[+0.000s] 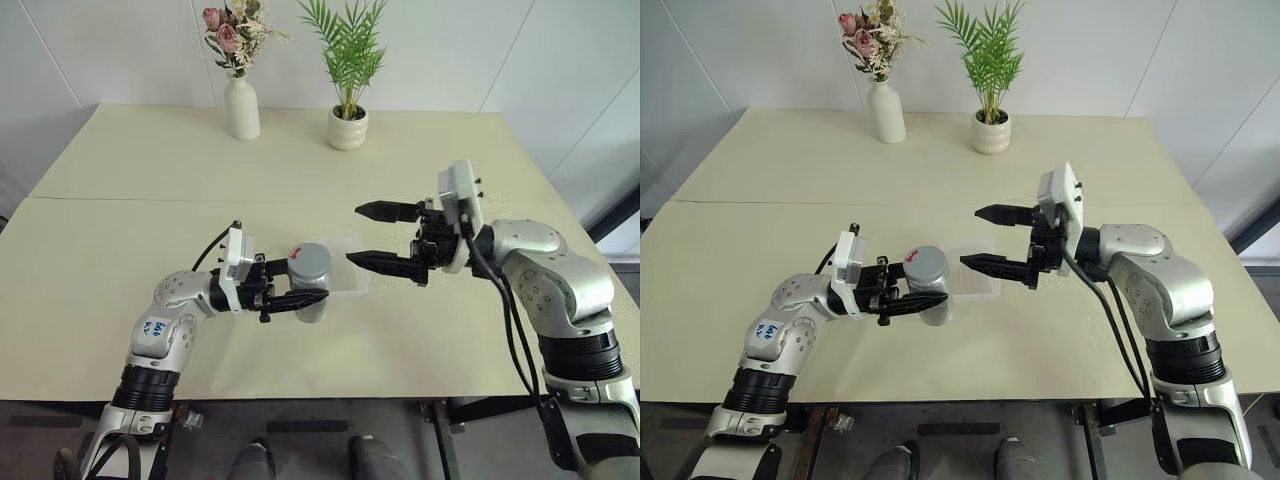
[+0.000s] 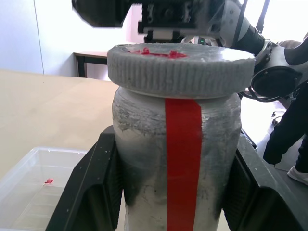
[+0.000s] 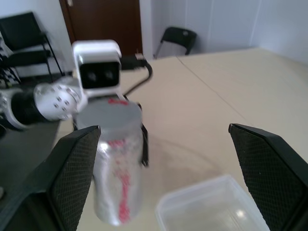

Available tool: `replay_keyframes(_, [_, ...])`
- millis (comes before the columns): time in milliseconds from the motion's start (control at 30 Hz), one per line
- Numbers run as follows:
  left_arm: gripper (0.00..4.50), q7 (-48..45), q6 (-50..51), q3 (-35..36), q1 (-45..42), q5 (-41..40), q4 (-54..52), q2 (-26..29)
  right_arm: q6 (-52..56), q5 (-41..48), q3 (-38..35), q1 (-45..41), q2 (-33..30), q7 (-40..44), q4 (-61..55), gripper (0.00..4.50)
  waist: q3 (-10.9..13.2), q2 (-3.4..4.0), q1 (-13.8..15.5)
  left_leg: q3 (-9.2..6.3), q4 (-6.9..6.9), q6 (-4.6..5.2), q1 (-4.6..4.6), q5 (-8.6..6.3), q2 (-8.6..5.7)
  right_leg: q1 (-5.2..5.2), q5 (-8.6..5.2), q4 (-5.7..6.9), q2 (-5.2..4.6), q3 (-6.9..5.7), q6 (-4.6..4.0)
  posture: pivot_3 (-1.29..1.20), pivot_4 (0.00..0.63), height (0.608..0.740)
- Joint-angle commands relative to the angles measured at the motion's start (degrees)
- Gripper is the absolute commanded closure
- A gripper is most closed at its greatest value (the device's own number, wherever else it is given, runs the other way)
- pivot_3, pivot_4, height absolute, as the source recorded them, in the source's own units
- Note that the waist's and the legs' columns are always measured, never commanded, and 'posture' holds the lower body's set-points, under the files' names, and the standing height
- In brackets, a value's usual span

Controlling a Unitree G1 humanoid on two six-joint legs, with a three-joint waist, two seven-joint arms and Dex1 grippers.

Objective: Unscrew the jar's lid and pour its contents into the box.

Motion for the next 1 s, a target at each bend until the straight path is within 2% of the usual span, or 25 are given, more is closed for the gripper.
replay_keyframes(33, [2.31,-0.1,-0.5,0.4,0.1,-0.7,-2.0,-0.2,1.0,1.2,1.1,-1.8,2.0,-2.2,-3.8,0.01,0.0,0.0,0.1,-0.02,0.0,0.0,0.0,0.0,0.0,0.0,0.0,0.01,0.0,0.0,0.0,0.0,0.15,0.74])
replay_keyframes(333, [2.31,0.0,-0.3,0.4,-0.1,-0.8,-2.2,-0.3,-1.7,-6.2,8.1,-3.4,4.8,-4.6,-2.9,0.01,0.0,0.0,0.2,-0.01,0.04,0.0,-0.03,0.0,0.0,0.0,0.0,-0.01,-0.01,0.0,0.0,0.0,0.15,0.74])
replay_keyframes(1000, [2.31,0.0,-0.3,0.1,-0.1,-0.9,-2.1,-0.7,-1.3,-9.6,11.3,-4.8,9.4,-6.3,-2.8,0.01,0.0,0.0,0.1,-0.01,0.04,0.01,-0.03,0.0,0.0,-0.01,0.0,0.01,0.0,-0.01,0.0,0.0,0.15,0.74])
